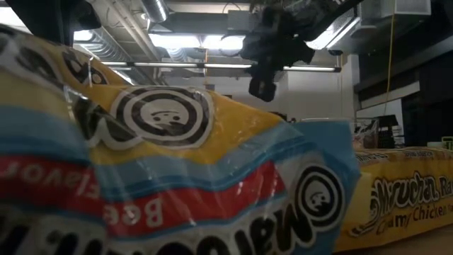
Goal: Sort Maruchan noodles
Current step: Put the yellow noodle pack into the middle transparent bin
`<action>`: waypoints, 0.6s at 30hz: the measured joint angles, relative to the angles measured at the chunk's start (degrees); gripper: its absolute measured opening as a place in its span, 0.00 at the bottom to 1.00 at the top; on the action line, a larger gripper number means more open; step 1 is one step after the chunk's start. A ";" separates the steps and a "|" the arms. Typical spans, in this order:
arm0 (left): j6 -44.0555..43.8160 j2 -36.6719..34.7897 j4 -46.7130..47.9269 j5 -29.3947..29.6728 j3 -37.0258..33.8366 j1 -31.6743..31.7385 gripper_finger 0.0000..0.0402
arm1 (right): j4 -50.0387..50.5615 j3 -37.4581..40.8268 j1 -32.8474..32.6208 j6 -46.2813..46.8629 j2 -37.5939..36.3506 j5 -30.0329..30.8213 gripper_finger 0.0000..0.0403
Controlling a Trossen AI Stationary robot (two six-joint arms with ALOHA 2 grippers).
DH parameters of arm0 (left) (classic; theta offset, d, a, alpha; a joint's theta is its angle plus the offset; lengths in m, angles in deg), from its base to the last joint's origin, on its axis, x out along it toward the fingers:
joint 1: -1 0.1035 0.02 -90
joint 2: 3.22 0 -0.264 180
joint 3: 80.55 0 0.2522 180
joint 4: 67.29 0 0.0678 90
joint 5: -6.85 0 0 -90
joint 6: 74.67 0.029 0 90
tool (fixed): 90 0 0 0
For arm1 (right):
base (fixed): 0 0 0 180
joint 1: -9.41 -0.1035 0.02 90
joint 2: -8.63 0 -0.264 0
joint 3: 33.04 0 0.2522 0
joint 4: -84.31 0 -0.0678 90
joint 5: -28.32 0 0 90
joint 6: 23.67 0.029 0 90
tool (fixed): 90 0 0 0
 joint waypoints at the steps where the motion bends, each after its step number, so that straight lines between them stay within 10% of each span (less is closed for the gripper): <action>1: 0.00 0.00 0.00 0.00 0.00 0.01 0.14 | 3.34 0.00 -1.42 -1.10 -0.02 -1.84 0.31; 4: -0.06 0.00 0.02 0.00 0.00 0.00 0.14 | 10.84 0.00 -6.49 -2.59 0.00 4.15 0.31; 13: 0.00 0.00 0.00 0.00 0.00 0.02 0.14 | 12.59 0.17 -25.76 0.42 0.53 59.42 0.31; 18: 0.00 0.00 0.00 0.00 0.00 0.00 0.14 | 4.82 0.09 -30.91 0.42 2.15 60.55 0.31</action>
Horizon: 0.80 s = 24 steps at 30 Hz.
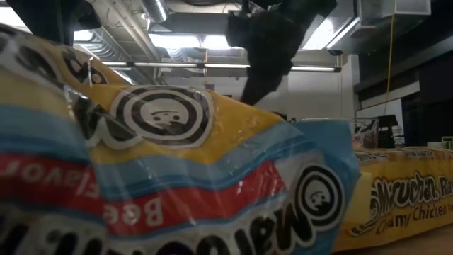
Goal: Sort Maruchan noodles
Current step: Put the yellow noodle pack into the middle transparent bin
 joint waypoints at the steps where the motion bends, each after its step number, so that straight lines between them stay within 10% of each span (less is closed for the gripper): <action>1: 0.02 0.00 0.00 0.03 0.00 0.00 0.14 | -1.93 0.00 -0.65 -0.10 0.61 0.07 0.31; 24: 0.07 0.00 0.29 1.29 0.00 -0.15 0.14 | -8.95 -0.40 0.33 0.77 13.13 -12.43 0.30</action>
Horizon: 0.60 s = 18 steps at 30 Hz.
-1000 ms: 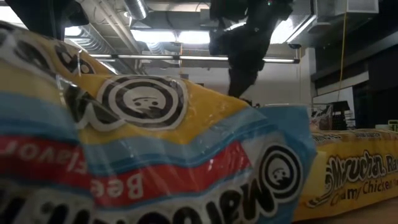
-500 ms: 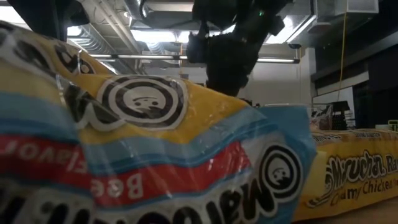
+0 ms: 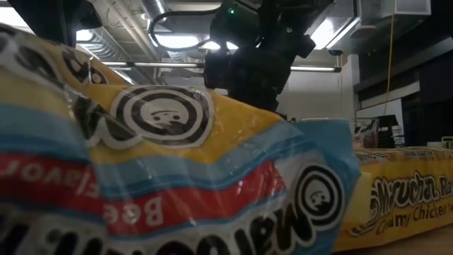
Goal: Sort Maruchan noodles
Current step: Put the yellow noodle pack into the middle transparent bin
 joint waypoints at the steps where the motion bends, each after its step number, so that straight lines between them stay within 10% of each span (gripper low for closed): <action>1: 0.00 0.00 0.00 0.00 0.00 0.00 0.14 | -0.21 0.04 0.11 0.44 0.04 -0.51 0.28; 7: 0.00 0.00 0.02 0.00 0.00 0.00 0.14 | 1.82 -2.84 0.09 -0.82 0.33 -1.09 0.04; 18: 0.00 0.00 0.12 -0.02 0.00 0.00 0.14 | 25.78 -21.23 -1.05 -8.41 0.60 15.30 0.00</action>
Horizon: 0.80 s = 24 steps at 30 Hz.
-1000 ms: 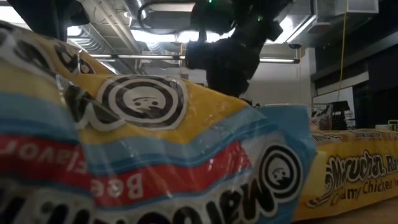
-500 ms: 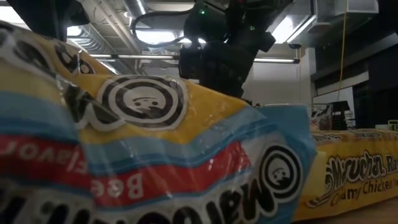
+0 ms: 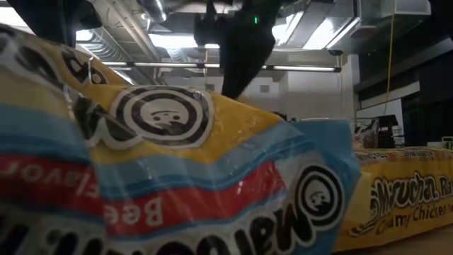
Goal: Sort Maruchan noodles
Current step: Put the yellow noodle pack into the middle transparent bin
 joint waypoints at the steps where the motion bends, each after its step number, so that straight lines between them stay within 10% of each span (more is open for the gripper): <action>1: 0.00 0.00 0.02 0.00 0.00 0.00 0.14 | 2.28 -1.94 -0.06 -0.59 -0.06 2.03 0.00; 12: 0.00 0.00 0.03 0.00 0.00 0.00 0.14 | 17.38 -15.83 3.51 -6.21 -0.27 22.07 0.00; 24: 0.00 0.00 0.03 0.20 -0.02 0.00 0.14 | 8.95 -16.67 20.26 -13.44 -0.58 13.24 0.00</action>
